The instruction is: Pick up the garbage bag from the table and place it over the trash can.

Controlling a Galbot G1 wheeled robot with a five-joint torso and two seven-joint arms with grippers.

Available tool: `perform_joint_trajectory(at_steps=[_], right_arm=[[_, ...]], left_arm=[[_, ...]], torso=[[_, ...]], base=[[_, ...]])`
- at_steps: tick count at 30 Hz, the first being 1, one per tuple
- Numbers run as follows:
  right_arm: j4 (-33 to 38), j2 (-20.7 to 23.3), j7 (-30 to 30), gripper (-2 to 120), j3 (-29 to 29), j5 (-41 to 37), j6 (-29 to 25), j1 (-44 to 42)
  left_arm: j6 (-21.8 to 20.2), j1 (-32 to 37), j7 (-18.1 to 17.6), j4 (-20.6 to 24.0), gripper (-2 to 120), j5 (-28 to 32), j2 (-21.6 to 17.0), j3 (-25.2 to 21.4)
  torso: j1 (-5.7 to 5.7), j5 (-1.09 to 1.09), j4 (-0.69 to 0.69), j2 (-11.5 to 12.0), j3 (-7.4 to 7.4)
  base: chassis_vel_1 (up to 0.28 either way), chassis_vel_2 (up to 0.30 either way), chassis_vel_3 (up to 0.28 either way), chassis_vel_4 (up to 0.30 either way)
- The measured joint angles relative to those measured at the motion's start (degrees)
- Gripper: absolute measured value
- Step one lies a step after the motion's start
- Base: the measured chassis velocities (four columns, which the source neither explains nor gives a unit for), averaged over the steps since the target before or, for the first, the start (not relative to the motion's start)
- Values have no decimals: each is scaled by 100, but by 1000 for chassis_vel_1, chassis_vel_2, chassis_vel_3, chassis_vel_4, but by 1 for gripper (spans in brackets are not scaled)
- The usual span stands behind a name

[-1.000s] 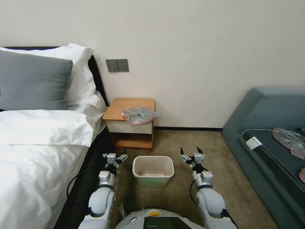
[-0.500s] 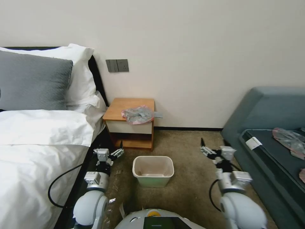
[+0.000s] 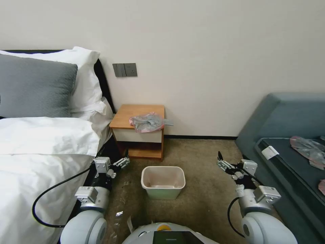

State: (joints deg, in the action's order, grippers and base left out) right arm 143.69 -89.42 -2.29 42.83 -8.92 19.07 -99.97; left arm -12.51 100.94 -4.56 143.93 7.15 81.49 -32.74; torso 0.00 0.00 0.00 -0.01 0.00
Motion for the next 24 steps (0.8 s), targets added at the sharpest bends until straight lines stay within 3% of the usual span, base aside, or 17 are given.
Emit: perform_joint_trajectory(at_steps=[4,7,8,10,14,20,24], right_arm=[[-16,176,-41,100,-5,-537,-22,93],[-21,407,-207,100,-2,-1609,139,273],[-21,407,-207,100,-2,-1609,139,273],[-68,609,-606,100,-16,-2622,468,554],[-272,806,-859,100,-23,-3308,611,873],[-980,1341,-1533,100,-253,-5081,580,1902],[-1646,1667,-1607,100,-475,-5964,474,2481]], left_arm=[[20,24,-39,-19,100,-1,16,-33],[70,64,-41,-32,100,-8,46,-42],[70,64,-41,-32,100,-8,46,-42],[85,134,-41,-40,100,-10,52,-59],[129,212,-41,-47,100,2,49,-78],[246,318,-64,-56,100,532,61,-79],[367,365,-70,-59,100,677,51,-82]], torso=[[0,0,1,0,0],[0,0,1,0,0],[0,0,1,0,0],[0,0,0,0,0],[0,-1,1,0,0],[0,0,-2,0,0],[0,-1,1,0,0]], base=[[0,0,0,0],[0,0,0,0],[0,0,0,0],[0,0,0,0],[0,0,0,0],[0,0,0,0],[0,0,0,0]])
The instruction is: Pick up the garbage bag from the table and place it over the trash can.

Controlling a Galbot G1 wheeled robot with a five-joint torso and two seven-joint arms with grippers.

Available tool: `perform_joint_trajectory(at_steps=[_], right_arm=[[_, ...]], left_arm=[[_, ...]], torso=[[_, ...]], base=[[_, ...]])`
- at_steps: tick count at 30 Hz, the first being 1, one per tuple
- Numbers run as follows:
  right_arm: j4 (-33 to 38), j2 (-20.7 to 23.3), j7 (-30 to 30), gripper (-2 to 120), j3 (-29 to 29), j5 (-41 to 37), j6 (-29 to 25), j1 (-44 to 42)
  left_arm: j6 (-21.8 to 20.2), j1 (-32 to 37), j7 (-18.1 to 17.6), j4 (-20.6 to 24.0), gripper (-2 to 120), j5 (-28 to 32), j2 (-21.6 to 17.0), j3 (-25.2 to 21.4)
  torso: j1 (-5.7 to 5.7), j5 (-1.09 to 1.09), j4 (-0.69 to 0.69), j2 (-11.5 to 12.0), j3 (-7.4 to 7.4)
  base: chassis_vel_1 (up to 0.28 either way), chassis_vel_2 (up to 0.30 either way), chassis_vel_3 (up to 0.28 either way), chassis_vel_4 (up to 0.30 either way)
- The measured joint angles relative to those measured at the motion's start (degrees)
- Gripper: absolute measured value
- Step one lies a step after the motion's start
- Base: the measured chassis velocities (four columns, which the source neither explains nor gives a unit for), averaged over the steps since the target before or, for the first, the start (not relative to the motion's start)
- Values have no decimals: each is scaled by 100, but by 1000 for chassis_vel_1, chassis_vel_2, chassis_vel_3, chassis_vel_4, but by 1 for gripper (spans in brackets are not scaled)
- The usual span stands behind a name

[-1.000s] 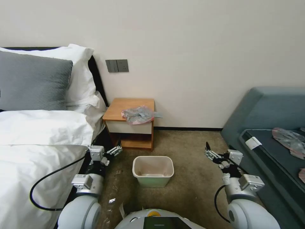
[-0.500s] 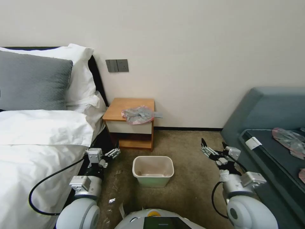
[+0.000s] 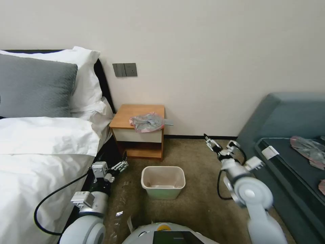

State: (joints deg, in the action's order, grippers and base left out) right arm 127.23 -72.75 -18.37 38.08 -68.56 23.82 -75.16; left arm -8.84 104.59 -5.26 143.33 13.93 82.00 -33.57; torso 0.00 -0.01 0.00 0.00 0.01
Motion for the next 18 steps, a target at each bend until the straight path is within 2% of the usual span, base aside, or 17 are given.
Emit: perform_joint_trajectory(at_steps=[6,9,11,16,18], right_arm=[[-948,291,-11,100,-436,-1106,-240,960],[-1148,303,26,100,-531,-1272,-282,1169],[-1630,268,32,100,-787,-1535,-397,1641],[-2074,158,0,100,-1006,-1787,-420,2018],[-2467,10,-20,100,-1137,-1963,-422,2311]], left_arm=[[124,72,6,-2,100,-15,-72,-40],[148,89,7,-3,100,-15,-78,-46],[187,137,6,-5,100,-19,-97,-61],[214,160,-1,-6,100,-22,-132,-95],[234,177,-7,-7,100,-19,-151,-110]], torso=[[0,1,0,0,0],[0,2,-2,0,0],[0,1,-1,0,0],[0,0,0,0,0],[0,3,0,0,0]], base=[[0,0,0,0],[0,0,0,0],[0,0,0,0],[0,0,0,0],[0,0,0,0]])
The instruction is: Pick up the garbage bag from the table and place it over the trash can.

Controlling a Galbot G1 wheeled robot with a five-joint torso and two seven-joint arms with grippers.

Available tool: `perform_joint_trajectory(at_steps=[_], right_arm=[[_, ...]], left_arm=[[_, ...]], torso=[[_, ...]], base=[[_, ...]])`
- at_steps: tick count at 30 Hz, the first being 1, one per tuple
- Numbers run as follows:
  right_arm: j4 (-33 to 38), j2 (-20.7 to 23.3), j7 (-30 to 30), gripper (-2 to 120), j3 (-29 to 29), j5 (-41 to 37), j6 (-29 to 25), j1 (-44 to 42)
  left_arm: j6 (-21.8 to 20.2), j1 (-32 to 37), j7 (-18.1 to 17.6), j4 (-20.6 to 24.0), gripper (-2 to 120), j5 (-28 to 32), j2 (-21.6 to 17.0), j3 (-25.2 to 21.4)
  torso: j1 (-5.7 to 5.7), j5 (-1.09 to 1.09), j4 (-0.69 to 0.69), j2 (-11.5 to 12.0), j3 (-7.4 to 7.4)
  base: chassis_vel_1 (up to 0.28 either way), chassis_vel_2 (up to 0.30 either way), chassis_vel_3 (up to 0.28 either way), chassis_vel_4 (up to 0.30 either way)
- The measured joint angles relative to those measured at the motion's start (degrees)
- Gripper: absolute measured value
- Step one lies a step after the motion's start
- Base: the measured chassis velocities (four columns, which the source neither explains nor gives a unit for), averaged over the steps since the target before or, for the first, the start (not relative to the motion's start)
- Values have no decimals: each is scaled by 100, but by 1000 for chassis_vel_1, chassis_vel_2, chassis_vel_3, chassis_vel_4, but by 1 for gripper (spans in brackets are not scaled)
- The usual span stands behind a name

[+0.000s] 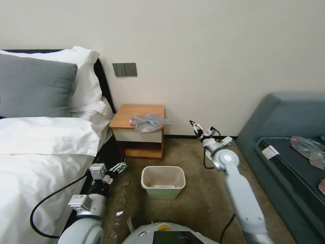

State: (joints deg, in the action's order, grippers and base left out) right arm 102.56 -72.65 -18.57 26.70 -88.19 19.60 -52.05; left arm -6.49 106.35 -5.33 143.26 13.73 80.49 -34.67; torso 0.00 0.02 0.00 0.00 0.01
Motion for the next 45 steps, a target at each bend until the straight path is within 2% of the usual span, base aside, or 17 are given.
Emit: perform_joint_trajectory(at_steps=[5,14,23,29,32,35,36,39,41,45], right_arm=[[-714,-360,58,100,-228,-71,2,515],[-1672,-754,321,100,-608,43,-11,1184],[-2208,-1105,424,100,-623,122,-58,1435],[-2472,-1255,648,96,-603,-201,-67,1544],[-2533,-1311,766,89,-563,-244,-69,1554],[-2552,-1347,805,75,-553,-253,-72,1555],[-2552,-1347,805,75,-553,-253,-72,1555],[-2545,-1355,823,60,-593,-234,-69,1515],[-2536,-1357,824,57,-596,-226,-68,1505],[-2523,-1355,837,38,-598,-158,-68,1475]], left_arm=[[20,51,-28,-2,100,12,-54,-13],[46,50,-48,-2,100,41,-140,1],[56,71,-42,-2,100,12,-100,17],[88,105,-35,-2,100,-9,-59,26],[95,127,-32,-2,100,-27,-43,26],[128,154,-32,-2,100,-77,-15,34],[128,154,-32,-2,100,-77,-15,34],[155,168,-32,-2,100,-111,13,45],[159,169,-32,-2,100,-118,19,46],[210,186,-54,-2,100,-152,33,49]], torso=[[0,0,-1,0,0],[0,-2,-1,0,0],[0,-2,0,0,0],[0,-2,0,0,0],[0,-2,0,0,-1],[0,-2,0,0,-1],[0,-2,0,0,-1],[0,-2,0,0,-1],[0,-2,0,0,-1],[0,-2,0,0,-1]], base=[[0,0,0,0],[0,0,0,0],[0,0,0,0],[0,0,0,0],[0,0,0,0],[0,0,0,0],[0,0,0,0],[0,0,0,0],[0,0,0,0],[0,0,0,0]])
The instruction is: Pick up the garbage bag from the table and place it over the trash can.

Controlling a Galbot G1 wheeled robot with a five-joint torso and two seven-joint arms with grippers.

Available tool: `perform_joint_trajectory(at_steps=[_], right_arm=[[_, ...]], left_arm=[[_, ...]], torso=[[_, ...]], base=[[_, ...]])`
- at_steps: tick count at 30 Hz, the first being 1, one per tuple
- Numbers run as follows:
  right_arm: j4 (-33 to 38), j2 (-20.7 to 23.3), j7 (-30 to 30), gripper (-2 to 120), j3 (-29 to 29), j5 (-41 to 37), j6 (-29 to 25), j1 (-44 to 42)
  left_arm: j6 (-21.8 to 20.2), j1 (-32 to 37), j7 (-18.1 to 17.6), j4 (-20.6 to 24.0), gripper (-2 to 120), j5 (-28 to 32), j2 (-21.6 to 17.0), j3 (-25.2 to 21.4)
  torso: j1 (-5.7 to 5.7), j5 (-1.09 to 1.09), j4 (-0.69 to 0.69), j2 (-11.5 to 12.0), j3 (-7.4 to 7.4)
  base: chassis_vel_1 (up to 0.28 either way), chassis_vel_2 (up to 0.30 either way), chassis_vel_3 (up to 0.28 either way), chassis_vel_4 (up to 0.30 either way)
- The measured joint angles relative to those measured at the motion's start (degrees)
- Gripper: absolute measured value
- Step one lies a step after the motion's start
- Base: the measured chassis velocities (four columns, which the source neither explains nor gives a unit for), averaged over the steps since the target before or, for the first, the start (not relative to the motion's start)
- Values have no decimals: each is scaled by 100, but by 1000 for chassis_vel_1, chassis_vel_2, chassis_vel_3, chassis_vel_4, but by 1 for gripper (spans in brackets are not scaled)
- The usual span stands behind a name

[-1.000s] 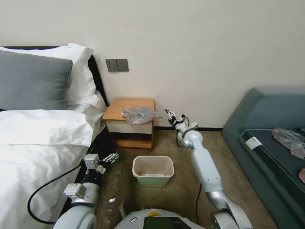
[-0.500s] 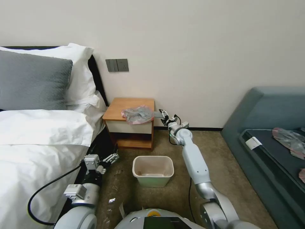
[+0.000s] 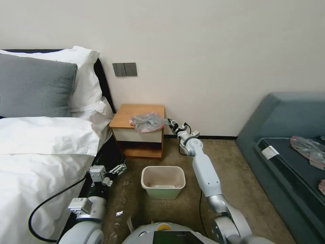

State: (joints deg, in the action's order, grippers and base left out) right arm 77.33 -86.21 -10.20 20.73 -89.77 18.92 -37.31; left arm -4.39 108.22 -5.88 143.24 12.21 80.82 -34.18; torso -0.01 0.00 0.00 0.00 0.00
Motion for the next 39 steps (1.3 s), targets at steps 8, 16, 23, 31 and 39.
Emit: perform_joint_trajectory(at_steps=[8,16,23,31,39], right_arm=[[100,-3,-10,10,-5,17,-35,-83],[639,156,-110,0,-41,-23,-118,-383],[1751,434,-381,0,-214,-79,-260,-1137],[2886,642,-596,0,-336,-68,-333,-2018],[3725,804,-598,0,-548,403,-342,-2862]], left_arm=[[33,28,-24,0,100,-44,16,11],[62,26,-32,0,100,-61,26,15],[98,-36,-34,0,100,-73,30,87],[126,-82,-46,0,100,-39,-14,97],[153,-135,-45,0,100,-36,-21,147]], torso=[[0,0,0,0,0],[0,-1,0,0,0],[0,1,1,0,-1],[0,0,0,0,0],[0,0,-1,0,-1]], base=[[0,0,0,0],[0,0,0,0],[0,0,0,0],[0,0,0,0],[0,0,0,0]])
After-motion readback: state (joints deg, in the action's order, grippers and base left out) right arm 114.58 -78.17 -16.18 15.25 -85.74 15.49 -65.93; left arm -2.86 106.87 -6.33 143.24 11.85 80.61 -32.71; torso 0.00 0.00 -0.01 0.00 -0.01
